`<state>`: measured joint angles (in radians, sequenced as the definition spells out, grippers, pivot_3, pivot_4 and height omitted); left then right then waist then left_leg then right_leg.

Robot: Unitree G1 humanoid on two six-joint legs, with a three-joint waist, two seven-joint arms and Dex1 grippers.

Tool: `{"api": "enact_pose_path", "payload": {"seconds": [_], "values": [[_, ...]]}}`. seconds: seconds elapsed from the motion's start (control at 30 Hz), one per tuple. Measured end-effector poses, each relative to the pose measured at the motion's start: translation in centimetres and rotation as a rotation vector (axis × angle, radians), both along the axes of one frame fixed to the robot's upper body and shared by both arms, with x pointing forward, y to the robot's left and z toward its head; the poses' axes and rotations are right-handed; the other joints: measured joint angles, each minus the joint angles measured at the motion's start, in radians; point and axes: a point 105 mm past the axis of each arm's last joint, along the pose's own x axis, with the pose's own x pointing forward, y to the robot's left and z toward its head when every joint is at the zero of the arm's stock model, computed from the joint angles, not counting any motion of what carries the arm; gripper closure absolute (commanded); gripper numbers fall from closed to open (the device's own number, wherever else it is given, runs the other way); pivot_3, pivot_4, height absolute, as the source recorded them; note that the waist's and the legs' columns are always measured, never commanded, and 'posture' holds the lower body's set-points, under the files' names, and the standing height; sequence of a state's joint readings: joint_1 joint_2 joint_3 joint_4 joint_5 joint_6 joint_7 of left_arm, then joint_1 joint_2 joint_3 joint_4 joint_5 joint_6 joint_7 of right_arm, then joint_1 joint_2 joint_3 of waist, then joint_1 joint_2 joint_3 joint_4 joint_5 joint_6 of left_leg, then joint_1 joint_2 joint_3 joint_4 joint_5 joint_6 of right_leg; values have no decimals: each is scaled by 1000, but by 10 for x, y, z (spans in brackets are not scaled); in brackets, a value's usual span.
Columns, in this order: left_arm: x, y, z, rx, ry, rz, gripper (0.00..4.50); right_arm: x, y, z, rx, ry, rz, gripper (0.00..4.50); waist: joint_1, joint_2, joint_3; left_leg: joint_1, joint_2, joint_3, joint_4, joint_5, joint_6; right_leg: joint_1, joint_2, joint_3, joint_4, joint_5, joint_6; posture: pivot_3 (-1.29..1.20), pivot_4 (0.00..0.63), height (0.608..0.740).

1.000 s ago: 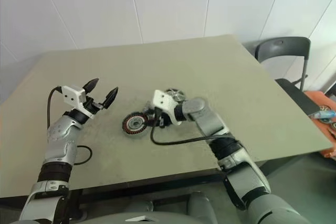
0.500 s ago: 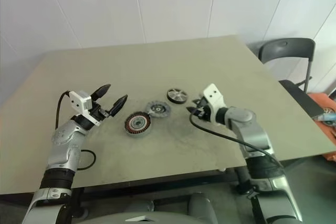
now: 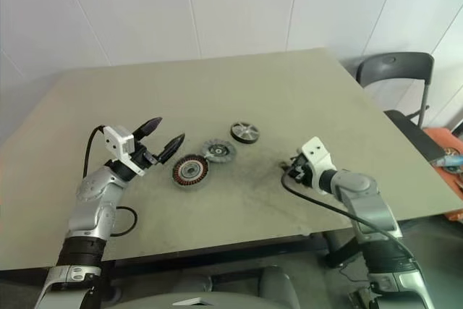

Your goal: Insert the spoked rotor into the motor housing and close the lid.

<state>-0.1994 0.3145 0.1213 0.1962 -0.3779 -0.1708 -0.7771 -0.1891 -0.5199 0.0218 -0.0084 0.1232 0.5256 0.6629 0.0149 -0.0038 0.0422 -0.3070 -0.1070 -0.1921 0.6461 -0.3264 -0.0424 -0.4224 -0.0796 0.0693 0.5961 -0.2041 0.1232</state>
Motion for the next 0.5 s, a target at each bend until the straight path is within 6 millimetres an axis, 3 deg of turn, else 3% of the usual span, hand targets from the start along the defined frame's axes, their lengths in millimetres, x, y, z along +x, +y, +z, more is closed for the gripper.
{"api": "enact_pose_path", "payload": {"seconds": [0.3, 0.5], "values": [[-4, 17, -26, 15, 32, 11, 0, 2, 5, -8, 48, 26, -30, 2625, -3, -1, 0, 2, 0, 1, 0, 0, 1, 2, 0, 0, 0, 0, 0, 0, 0, 740], [-5, 14, -32, 14, 21, 15, 0, 1, 5, -12, 78, 91, -40, 2625, -1, -1, 0, 5, 0, 0, 0, -1, 2, 12, 0, -1, -2, -2, -3, 0, 0, 740]]}}
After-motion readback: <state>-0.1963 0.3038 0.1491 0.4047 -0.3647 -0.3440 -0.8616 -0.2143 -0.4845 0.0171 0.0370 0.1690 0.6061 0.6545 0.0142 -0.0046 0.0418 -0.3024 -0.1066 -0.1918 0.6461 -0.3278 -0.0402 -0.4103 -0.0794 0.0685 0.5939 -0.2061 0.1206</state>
